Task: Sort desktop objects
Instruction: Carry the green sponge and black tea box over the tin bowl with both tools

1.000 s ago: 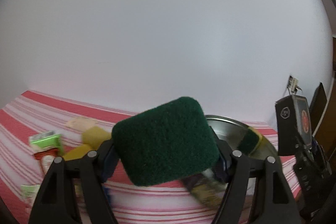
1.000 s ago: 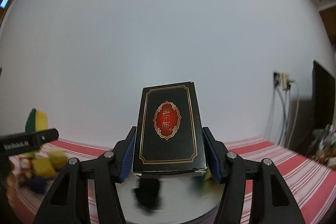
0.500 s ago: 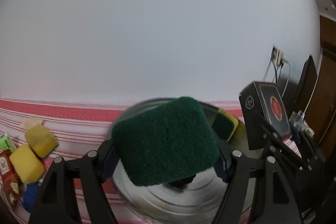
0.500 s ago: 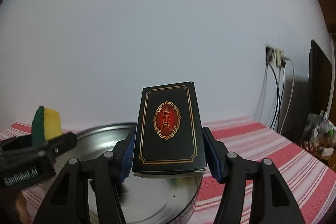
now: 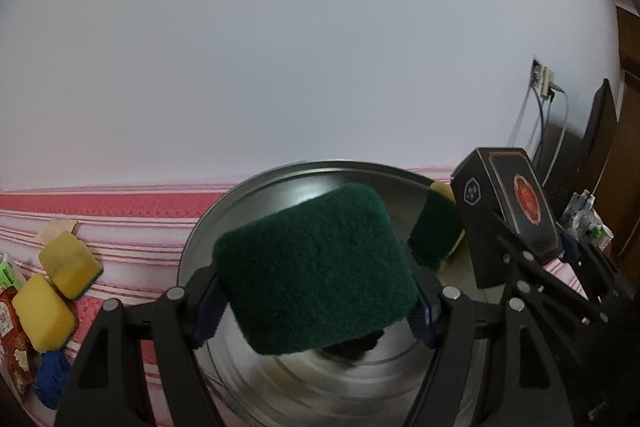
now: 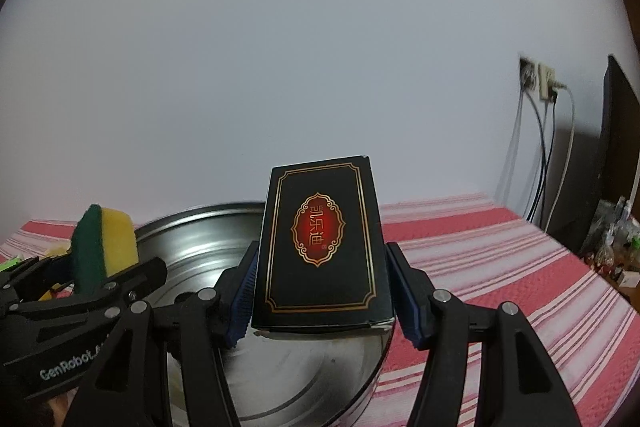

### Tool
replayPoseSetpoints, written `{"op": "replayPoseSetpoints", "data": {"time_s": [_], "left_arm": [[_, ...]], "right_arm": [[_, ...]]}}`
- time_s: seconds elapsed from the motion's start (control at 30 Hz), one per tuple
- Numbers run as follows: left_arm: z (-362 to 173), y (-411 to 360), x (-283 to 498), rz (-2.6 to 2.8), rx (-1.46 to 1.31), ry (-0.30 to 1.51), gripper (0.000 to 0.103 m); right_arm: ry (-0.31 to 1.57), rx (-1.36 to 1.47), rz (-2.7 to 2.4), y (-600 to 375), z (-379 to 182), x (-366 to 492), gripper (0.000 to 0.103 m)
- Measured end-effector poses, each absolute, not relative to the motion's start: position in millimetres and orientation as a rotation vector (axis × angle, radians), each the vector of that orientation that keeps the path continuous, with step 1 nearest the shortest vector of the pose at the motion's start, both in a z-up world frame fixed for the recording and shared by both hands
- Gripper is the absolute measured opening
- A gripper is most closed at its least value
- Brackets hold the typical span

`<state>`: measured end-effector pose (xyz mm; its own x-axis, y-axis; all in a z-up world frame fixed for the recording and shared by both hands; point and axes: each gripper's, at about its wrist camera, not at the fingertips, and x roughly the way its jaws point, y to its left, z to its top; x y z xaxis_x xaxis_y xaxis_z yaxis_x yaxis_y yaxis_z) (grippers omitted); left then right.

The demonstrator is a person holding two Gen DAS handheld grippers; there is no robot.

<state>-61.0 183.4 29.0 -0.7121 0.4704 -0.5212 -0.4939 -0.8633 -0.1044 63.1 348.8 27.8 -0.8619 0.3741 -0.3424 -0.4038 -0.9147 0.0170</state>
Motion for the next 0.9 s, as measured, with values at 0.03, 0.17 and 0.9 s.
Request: {"op": "replayPoseSetpoints", "data": {"time_s": [0.03, 0.17, 0.9], "left_arm": [[28.1, 185.4, -63.5, 2.505, -0.758, 0.065, 0.075], [25.5, 190.0, -63.9, 2.509, -0.762, 0.101, 0.081], [32.3, 173.1, -31.0, 2.813, -0.382, 0.224, 0.103]], "right_arm": [[0.136, -0.488, 2.695, 349.9, 27.3, 61.7, 0.063], [0.155, -0.494, 2.676, 350.0, 26.8, 63.1, 0.066], [0.142, 0.167, 2.542, 331.9, 49.6, 131.5, 0.100]]}}
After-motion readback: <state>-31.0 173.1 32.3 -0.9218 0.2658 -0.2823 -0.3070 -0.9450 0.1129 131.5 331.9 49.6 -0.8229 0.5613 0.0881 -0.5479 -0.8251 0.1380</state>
